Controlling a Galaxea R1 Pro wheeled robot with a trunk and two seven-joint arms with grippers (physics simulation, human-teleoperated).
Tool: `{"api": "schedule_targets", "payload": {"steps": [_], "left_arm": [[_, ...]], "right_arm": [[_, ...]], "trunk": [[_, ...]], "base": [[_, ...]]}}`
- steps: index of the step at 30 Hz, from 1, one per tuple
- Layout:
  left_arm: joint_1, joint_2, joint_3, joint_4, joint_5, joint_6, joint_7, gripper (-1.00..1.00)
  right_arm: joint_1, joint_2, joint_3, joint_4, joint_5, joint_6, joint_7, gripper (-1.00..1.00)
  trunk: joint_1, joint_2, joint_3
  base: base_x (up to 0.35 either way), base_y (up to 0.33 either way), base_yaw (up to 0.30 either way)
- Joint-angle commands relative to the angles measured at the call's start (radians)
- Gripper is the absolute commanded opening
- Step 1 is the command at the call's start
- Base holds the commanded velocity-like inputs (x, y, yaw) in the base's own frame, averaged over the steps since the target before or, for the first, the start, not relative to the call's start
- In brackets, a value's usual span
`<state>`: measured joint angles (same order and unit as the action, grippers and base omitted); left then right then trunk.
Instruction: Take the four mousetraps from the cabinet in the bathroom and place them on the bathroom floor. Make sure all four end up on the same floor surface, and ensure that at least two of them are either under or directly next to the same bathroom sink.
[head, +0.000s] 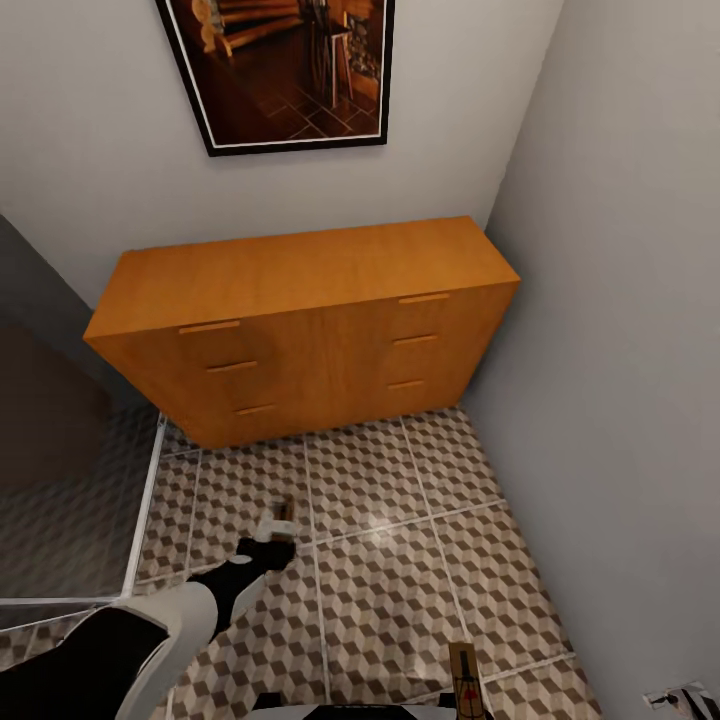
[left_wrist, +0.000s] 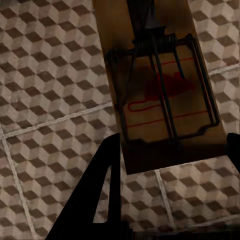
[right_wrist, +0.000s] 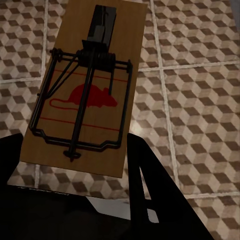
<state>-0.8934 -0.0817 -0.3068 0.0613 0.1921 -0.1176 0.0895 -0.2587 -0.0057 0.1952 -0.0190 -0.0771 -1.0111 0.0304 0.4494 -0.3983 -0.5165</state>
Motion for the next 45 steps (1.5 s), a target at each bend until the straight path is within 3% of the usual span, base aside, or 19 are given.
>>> {"api": "schedule_targets", "payload": {"steps": [1,2,4,6,9,10,14,19,22,25,37,45], "left_arm": [[0.025,0.010,-0.010,0.009,0.006,-0.065,-0.001,-1.00],[0.038,0.015,-0.010,0.011,0.006,-0.101,-0.002,-1.00],[0.086,0.027,-0.010,0.015,0.007,-0.252,-0.001,-1.00],[0.139,0.034,-0.009,0.017,0.007,-0.350,0.000,-1.00],[0.204,0.049,-0.010,0.018,0.007,-0.404,-0.003,-1.00],[0.252,0.060,-0.010,0.018,0.007,-0.450,-0.004,-1.00],[0.339,0.081,-0.011,0.020,0.007,-0.568,-0.004,-1.00],[0.439,0.104,-0.011,0.020,0.006,-0.696,-0.004,-1.00],[0.479,0.107,-0.011,0.020,0.006,-0.726,-0.003,-1.00],[0.493,0.111,-0.010,0.020,0.006,-0.731,-0.002,-1.00],[0.501,0.120,-0.009,0.018,0.006,-0.729,0.005,-1.00],[0.501,0.119,-0.009,0.018,0.006,-0.727,0.006,-1.00]], "right_arm": [[0.000,0.000,0.006,0.001,-0.012,-0.003,0.009,-1.00],[0.000,0.000,0.006,0.001,-0.012,-0.003,0.009,-1.00],[0.000,-0.001,0.005,0.000,-0.012,-0.003,0.004,-1.00],[0.000,-0.002,0.004,-0.001,-0.011,-0.002,-0.007,-1.00],[0.000,-0.004,0.001,-0.003,-0.011,0.006,-0.022,-1.00],[0.000,-0.007,0.000,-0.005,-0.011,0.024,-0.034,-1.00],[0.000,-0.024,0.000,-0.030,-0.011,0.075,-0.079,-1.00],[0.000,-0.039,0.000,-0.193,-0.008,0.229,-0.113,-1.00],[0.000,-0.050,0.000,-0.277,-0.007,0.331,-0.113,-1.00],[0.000,-0.052,0.002,-0.300,-0.007,0.356,-0.113,-1.00],[0.000,-0.053,0.005,-0.299,-0.007,0.356,-0.114,-1.00],[0.000,-0.052,0.006,-0.299,-0.007,0.356,-0.115,-1.00]], "trunk": [[0.001,-0.002,-0.001],[0.001,-0.002,-0.001],[0.001,-0.002,-0.001],[0.001,-0.002,-0.001],[0.001,-0.002,-0.001],[0.001,-0.002,-0.001],[0.001,-0.002,-0.001],[0.001,-0.002,-0.001],[0.001,-0.002,-0.001],[0.001,-0.002,-0.001],[0.001,-0.002,-0.001],[0.001,-0.002,-0.001]], "base": [[0.000,0.000,0.000],[0.000,0.000,0.000],[0.000,0.000,0.000],[0.000,0.000,0.000],[0.000,0.000,0.000],[0.000,0.000,0.000],[0.000,0.000,0.000],[0.000,0.000,0.000],[0.000,0.000,0.000],[0.000,0.000,0.000],[0.000,0.000,0.009],[0.000,0.000,0.238]]}}
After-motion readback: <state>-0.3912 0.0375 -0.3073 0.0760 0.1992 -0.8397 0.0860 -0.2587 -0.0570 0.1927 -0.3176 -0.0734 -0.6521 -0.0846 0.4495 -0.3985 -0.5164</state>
